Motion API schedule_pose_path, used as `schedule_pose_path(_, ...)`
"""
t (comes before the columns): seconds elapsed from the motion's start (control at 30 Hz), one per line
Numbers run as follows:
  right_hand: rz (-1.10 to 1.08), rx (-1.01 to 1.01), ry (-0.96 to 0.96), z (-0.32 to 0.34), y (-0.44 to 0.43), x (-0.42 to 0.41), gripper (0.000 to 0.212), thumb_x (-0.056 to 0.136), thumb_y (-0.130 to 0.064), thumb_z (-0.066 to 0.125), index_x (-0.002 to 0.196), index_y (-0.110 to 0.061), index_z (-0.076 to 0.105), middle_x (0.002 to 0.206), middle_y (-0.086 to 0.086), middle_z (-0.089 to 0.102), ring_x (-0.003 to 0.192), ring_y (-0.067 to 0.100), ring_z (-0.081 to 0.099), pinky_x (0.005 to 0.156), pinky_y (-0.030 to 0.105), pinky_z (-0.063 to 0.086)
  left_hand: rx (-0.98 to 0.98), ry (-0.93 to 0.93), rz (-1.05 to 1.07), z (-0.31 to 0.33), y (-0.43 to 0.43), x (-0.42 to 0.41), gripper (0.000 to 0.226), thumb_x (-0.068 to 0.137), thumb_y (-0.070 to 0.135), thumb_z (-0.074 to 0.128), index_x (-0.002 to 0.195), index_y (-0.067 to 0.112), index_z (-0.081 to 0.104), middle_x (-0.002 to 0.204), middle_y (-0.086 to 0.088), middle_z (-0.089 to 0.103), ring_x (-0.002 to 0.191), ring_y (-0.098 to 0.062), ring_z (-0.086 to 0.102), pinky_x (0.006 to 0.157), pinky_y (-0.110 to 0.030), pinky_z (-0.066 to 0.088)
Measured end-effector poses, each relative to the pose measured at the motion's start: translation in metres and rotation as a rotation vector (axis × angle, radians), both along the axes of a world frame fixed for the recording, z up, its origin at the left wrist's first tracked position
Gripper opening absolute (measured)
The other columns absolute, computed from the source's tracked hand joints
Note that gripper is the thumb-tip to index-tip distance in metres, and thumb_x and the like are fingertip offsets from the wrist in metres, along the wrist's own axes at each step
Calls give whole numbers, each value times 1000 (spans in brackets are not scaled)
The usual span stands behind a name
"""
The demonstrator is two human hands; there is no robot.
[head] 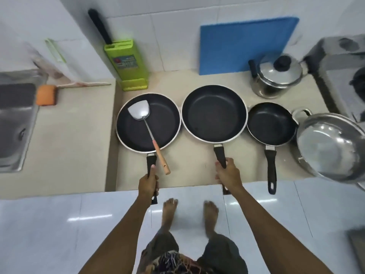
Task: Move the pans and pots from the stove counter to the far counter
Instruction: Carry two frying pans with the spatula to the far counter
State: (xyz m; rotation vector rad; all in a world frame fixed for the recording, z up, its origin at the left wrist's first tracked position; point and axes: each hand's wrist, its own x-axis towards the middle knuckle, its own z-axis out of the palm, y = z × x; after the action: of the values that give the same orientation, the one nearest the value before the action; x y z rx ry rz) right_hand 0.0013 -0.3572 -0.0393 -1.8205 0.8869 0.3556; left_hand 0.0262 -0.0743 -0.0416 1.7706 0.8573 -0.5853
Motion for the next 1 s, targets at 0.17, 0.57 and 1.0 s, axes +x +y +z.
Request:
schedule_pose_path(0.17, -106, 405, 59, -19, -23, 13, 43, 98, -52, 52, 97, -10, 60, 65, 6, 63, 50, 21, 57, 50, 34, 52, 292, -108, 21, 1, -29, -5, 71, 90, 75, 36, 57, 12, 49, 55, -5, 52, 52, -19, 52, 51, -28, 45)
schedule_pose_path(0.57, 11, 75, -140, -6, -24, 10, 50, 101, -46, 49, 80, 0, 52, 57, 8, 52, 37, 15, 45, 38, 26, 39, 466, -235, 73, 42, -39, -44, 73, 91, 74, 37, 57, 10, 48, 58, -7, 59, 61, -22, 60, 54, -31, 42)
schedule_pose_path(1.0, 249, -29, -346, 96, 57, 18, 37, 103, -37, 49, 84, -7, 56, 59, 8, 52, 41, 17, 43, 39, 26, 38, 385, -336, 278, 103, 87, -71, 73, 87, 74, 39, 68, 7, 63, 68, -11, 65, 64, -26, 64, 60, -36, 52)
